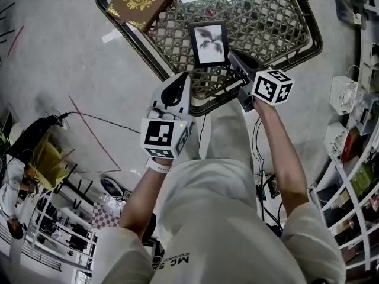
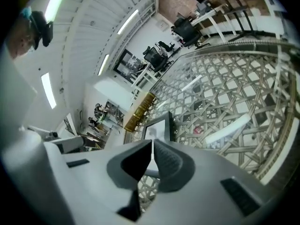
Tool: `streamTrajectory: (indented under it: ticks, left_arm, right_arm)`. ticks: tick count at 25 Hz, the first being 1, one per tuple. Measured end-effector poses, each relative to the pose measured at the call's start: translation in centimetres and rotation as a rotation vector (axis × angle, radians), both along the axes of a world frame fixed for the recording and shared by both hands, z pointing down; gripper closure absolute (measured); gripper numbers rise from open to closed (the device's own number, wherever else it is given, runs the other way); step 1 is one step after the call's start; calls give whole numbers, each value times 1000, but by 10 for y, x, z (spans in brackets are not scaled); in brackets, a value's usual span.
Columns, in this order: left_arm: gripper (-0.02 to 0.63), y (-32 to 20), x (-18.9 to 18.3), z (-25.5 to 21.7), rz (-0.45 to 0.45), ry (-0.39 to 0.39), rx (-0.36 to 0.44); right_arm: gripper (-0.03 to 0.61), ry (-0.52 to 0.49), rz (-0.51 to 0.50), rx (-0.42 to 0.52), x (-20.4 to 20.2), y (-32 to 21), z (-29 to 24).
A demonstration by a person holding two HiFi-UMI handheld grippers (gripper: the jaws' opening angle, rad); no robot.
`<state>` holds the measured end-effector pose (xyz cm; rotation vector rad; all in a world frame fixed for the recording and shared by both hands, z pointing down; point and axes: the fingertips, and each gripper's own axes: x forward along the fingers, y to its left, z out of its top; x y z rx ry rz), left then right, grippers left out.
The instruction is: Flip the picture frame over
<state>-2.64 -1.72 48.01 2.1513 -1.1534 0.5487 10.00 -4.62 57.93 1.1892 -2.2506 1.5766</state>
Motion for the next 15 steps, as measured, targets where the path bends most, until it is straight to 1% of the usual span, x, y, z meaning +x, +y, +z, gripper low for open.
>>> streamTrajectory:
  ticks: [7, 10, 15]
  left_arm:
    - [589, -6, -3, -23, -15, 3, 36]
    - [589, -7, -5, -37, -27, 7, 55]
    - [589, -6, -8, -63, -40, 13, 87]
  right_arm:
    - [554, 266, -170, 134, -6, 10, -24]
    - [555, 327, -211, 174, -8, 14, -41]
    - [557, 385, -245, 230, -10, 21, -79]
